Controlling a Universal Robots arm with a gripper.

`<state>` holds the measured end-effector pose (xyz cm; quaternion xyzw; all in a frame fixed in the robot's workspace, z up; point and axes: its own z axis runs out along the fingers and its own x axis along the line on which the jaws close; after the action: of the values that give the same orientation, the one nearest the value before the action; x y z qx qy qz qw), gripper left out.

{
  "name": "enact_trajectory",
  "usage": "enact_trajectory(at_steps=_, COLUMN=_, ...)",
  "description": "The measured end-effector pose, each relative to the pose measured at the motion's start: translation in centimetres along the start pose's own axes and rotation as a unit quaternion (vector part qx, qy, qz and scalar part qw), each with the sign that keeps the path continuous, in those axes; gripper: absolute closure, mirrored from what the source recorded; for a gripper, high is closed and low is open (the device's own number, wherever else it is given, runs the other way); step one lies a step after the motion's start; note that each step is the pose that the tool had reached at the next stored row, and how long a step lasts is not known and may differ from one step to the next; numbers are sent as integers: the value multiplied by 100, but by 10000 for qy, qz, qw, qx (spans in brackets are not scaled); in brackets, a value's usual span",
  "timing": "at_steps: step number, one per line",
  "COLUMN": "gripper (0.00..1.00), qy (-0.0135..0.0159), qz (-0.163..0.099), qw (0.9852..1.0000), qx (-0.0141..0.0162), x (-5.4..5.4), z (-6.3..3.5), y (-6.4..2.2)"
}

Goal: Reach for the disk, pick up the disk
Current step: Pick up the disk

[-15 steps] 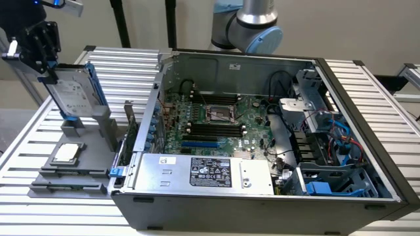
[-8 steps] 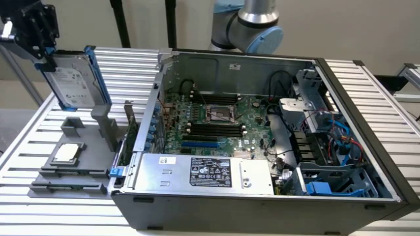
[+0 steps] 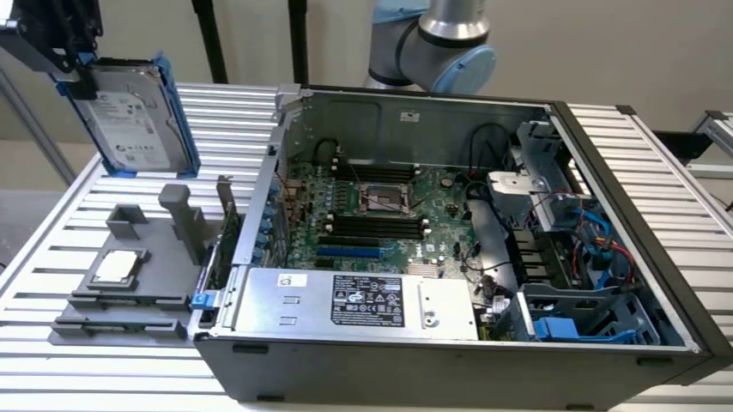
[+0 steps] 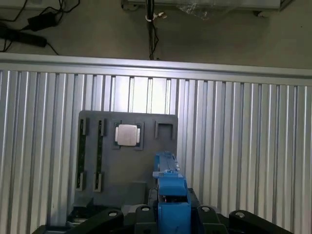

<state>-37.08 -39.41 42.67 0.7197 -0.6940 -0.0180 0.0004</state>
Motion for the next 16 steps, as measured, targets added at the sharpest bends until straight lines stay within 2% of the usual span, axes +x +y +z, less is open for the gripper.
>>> enact_trajectory(at_steps=3, gripper=67, qy=-8, qz=-6, qw=10000, qx=0, x=20, z=-136, y=-81)
enact_trajectory(at_steps=10, gripper=67, qy=-38, qz=-8, qw=10000, qx=0, x=90, z=-458, y=-373)
enact_trajectory(at_steps=16, gripper=67, qy=-57, qz=-9, qw=10000, qx=-4, x=175, z=-657, y=-593)
